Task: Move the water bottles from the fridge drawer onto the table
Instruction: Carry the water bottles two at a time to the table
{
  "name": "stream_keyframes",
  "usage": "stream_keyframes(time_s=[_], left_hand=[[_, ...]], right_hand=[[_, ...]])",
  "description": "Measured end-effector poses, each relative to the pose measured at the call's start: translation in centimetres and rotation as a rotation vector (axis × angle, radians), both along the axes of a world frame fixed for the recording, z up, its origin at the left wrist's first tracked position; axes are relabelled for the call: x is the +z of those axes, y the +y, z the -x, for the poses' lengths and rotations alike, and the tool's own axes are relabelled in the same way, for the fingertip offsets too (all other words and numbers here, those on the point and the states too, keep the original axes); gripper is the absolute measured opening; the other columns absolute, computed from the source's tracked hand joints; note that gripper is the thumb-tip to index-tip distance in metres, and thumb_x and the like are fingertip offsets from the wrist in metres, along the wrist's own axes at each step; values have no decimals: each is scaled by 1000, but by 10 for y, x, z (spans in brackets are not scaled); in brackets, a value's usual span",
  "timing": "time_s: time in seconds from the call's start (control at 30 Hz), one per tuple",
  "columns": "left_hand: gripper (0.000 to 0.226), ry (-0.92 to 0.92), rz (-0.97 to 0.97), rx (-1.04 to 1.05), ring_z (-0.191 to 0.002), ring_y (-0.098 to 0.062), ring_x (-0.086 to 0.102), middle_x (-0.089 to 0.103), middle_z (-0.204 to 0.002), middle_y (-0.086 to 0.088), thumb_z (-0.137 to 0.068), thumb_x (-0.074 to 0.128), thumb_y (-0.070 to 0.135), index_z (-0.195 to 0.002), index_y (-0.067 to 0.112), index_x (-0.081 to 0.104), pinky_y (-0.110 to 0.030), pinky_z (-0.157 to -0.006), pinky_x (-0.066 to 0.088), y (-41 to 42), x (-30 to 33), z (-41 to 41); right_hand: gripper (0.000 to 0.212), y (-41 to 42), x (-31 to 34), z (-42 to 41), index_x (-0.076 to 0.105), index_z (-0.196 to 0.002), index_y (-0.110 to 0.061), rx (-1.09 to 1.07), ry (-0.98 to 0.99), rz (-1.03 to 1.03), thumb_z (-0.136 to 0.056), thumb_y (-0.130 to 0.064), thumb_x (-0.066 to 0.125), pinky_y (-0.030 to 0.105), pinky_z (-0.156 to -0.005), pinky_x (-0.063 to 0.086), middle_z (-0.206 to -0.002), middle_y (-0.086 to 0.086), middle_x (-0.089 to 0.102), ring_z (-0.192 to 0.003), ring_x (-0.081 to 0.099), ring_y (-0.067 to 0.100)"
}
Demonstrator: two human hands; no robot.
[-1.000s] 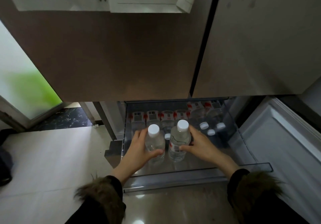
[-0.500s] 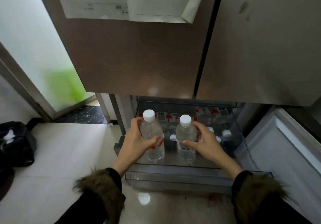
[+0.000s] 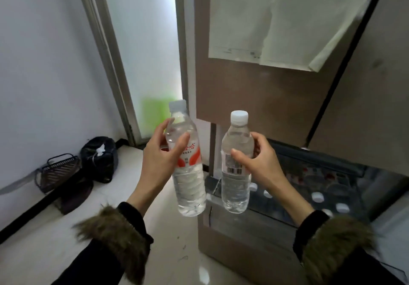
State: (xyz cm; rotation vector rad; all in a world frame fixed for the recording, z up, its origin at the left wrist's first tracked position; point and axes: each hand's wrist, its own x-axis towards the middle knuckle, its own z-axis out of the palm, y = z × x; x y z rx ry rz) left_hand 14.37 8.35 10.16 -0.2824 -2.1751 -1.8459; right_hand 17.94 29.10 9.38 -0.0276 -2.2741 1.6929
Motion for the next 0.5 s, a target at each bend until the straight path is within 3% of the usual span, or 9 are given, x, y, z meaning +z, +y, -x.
stream_keyframes(time_s=[0.1,0.17,0.3,0.4,0.5], left_hand=[[67,-34,4,80,-98,-20,65,60,-122,-4,-65,70,59,-124,33,50,-46,-74,57,-56,-10,-19],[63,-43,-6,149,-96,-18,66,63,-118,-2,-66,73,55,-121,33,52,-47,-73,58,-99,-17,-34],[42,-61,-5,272,-92,-11,66,64,-109,6,-75,71,37,-111,42,51,-33,-72,57,-192,-27,-65],[42,-72,34,368,-88,-2,62,61,-101,14,-79,68,29,-108,48,45,-16,-66,53,-265,-30,-94],[48,-94,76,478,-92,-4,61,59,-106,12,-78,67,33,-120,39,44,-22,-71,52,-336,-32,-124]], right_hand=[[41,-52,-5,2,45,-110,-27,93,-23,-4,-78,-22,70,16,-67,46,-96,-16,57,-88,58,2],[37,-90,-9,3,47,-108,-26,151,-36,-28,-79,-22,69,16,-69,47,-95,-14,59,-88,59,3],[34,-183,-16,1,50,-107,-24,293,-52,-41,-79,-21,69,16,-68,49,-92,-14,60,-82,60,1],[33,-259,-24,-3,52,-110,-20,388,-92,-7,-81,-22,68,24,-77,53,-96,-8,64,-87,63,7],[20,-338,-30,-7,58,-98,-23,476,-115,40,-82,-22,68,36,-82,54,-99,4,68,-92,65,21]])
